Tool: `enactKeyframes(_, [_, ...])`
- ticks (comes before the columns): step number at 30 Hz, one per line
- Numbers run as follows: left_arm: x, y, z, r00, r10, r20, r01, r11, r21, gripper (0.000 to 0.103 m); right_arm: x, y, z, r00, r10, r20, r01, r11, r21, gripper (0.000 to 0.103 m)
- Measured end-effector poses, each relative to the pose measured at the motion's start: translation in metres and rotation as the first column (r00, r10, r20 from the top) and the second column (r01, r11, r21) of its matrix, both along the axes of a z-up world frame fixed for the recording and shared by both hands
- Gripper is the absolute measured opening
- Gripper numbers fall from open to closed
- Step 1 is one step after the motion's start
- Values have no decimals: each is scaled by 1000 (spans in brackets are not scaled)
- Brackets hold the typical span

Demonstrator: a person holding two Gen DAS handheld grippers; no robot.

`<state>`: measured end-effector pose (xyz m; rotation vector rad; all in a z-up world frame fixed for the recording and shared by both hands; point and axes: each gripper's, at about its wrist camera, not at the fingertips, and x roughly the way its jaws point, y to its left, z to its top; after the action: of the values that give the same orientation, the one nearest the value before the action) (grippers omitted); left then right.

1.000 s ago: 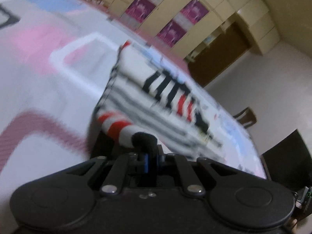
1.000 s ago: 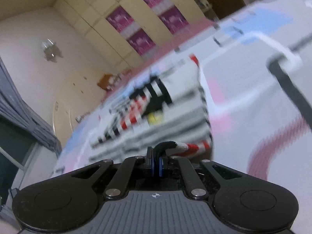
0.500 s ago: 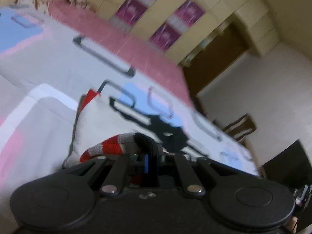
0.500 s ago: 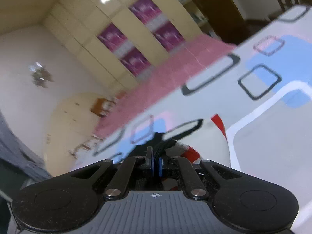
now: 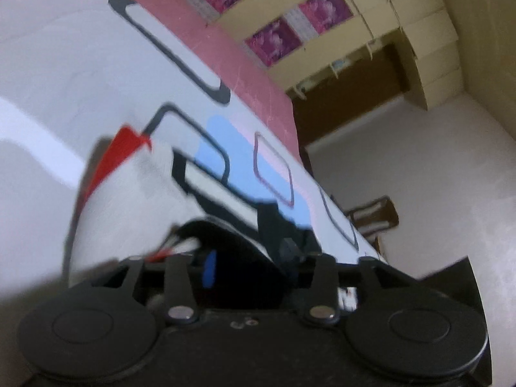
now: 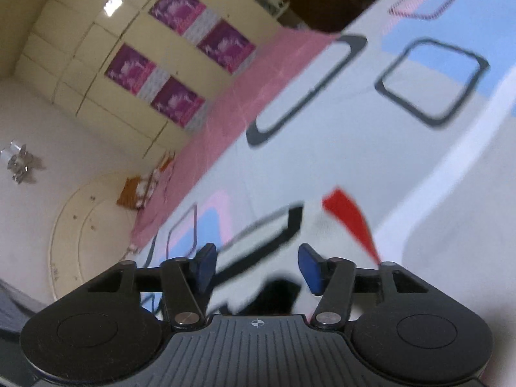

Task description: Fold small clothes

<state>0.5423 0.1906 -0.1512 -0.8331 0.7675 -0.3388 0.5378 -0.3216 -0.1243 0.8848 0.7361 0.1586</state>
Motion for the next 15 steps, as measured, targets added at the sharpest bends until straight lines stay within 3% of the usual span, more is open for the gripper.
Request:
enactKeyframes(3, [3, 1, 9, 999, 15, 29, -15, 1000, 1, 72, 5, -2, 10, 999, 14, 29, -13, 999, -45, 56])
enactKeyframes(7, [-8, 4, 28, 996, -39, 85, 24, 985, 169, 76, -21, 3, 28, 991, 97, 94, -79, 980, -180, 56])
enactKeyframes(11, [-18, 0, 35, 990, -126, 69, 97, 939, 331, 66, -54, 23, 24, 964, 263, 45, -221, 880, -420, 56])
enactKeyframes(15, [-18, -21, 34, 976, -214, 42, 167, 854, 493, 64, -67, 54, 14, 926, 377, 0, -303, 744, -596, 56])
